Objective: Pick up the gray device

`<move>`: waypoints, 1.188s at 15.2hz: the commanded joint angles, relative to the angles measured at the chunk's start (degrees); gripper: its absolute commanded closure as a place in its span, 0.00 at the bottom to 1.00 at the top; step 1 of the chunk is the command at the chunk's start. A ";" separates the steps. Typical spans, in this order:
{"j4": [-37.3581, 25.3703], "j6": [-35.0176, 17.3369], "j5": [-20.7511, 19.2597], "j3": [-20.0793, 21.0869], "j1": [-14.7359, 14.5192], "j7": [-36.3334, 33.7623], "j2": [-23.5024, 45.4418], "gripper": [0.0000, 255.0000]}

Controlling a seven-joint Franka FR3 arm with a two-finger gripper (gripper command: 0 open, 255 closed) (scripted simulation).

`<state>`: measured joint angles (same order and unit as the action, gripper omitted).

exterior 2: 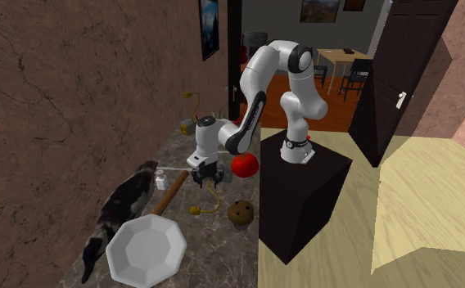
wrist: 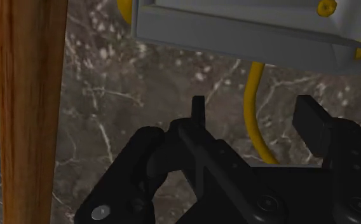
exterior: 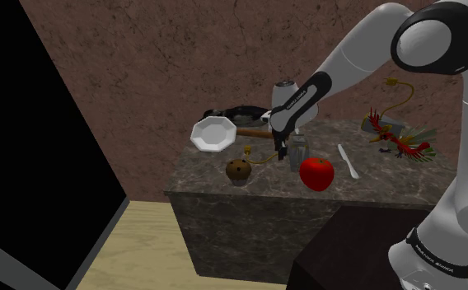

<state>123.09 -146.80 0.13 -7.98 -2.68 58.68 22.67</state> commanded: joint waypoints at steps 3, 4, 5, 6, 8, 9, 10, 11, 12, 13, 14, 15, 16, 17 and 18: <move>0.00 -0.11 0.01 0.01 0.00 -0.01 0.09 1.00; 0.00 -0.11 0.01 0.01 0.00 0.00 0.09 1.00; 0.00 -0.12 0.02 0.01 0.01 0.00 0.09 1.00; 0.00 -0.12 0.02 0.01 0.01 0.00 0.10 1.00; 0.00 -0.12 0.01 0.01 -0.01 -0.01 0.10 1.00; 0.09 -0.19 0.02 0.00 0.02 0.03 0.07 1.00; 0.12 0.43 -0.09 -0.07 -0.03 -0.02 -0.57 1.00; 0.13 1.05 -0.19 -0.14 -0.09 -0.06 -1.21 1.00; 0.13 1.68 -0.29 -0.20 -0.14 -0.10 -1.84 1.00; 0.12 2.31 -0.39 -0.26 -0.20 -0.14 -2.46 1.00; 0.06 2.96 -0.49 -0.32 -0.25 -0.18 -3.06 1.00; 0.02 3.60 -0.59 -0.38 -0.29 -0.22 -3.67 1.00; -0.04 4.25 -0.69 -0.44 -0.34 -0.26 -4.26 1.00; -0.10 4.90 -0.79 -0.49 -0.38 -0.30 -4.85 1.00; -0.19 5.56 -0.88 -0.54 -0.43 -0.34 -5.43 1.00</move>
<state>123.02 -141.85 -0.69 -8.43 -3.18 58.20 17.79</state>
